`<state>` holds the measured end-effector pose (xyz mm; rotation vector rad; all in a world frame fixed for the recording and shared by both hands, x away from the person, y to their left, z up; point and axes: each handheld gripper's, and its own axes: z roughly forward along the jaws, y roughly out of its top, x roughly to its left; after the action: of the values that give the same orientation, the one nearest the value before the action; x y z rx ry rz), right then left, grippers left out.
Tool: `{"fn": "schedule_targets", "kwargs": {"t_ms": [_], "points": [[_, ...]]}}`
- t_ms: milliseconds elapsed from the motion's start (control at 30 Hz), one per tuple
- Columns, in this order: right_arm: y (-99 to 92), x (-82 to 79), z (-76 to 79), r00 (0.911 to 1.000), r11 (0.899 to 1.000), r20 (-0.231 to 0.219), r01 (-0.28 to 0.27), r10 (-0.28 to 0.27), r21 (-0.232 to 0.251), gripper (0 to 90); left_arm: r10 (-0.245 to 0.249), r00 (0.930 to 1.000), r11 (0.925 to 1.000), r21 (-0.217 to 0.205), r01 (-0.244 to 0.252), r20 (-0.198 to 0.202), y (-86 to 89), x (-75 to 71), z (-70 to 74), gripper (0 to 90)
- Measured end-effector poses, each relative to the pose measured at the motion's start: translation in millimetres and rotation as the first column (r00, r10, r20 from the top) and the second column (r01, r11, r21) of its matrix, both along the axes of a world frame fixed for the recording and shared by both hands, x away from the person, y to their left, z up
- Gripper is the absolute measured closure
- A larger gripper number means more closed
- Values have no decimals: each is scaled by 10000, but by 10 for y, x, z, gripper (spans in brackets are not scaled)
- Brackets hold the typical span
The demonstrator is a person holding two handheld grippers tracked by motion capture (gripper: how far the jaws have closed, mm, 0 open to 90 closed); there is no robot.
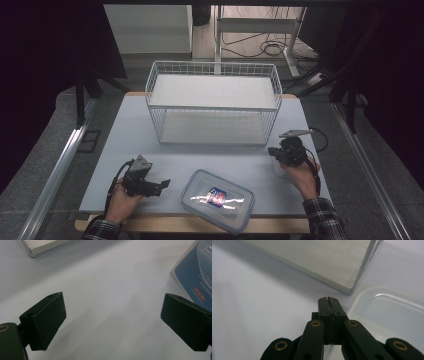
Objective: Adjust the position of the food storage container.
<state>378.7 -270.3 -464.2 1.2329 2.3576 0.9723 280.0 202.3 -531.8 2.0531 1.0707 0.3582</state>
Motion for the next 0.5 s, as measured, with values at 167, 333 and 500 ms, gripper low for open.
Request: {"fn": "schedule_targets", "kwargs": {"t_ms": [167, 333, 500], "points": [[-51, -412, 20, 9996, 9962, 67, -287, 282, 828, 890, -129, 9999, 9986, -518, 124, -92, -27, -14, 57, 81], [-69, -752, 1, 9988, 9904, -18, -481, 488, 1296, 889, -740, 9972, 9959, -521, 734, -95, -102, -68, 108, 222], [-7, -1073, -82, 9955, 9847, -386, -791, 861, 1555, 890, -1426, 9896, 9871, -767, 1407, -194, -174, -115, 148, 497]]}}
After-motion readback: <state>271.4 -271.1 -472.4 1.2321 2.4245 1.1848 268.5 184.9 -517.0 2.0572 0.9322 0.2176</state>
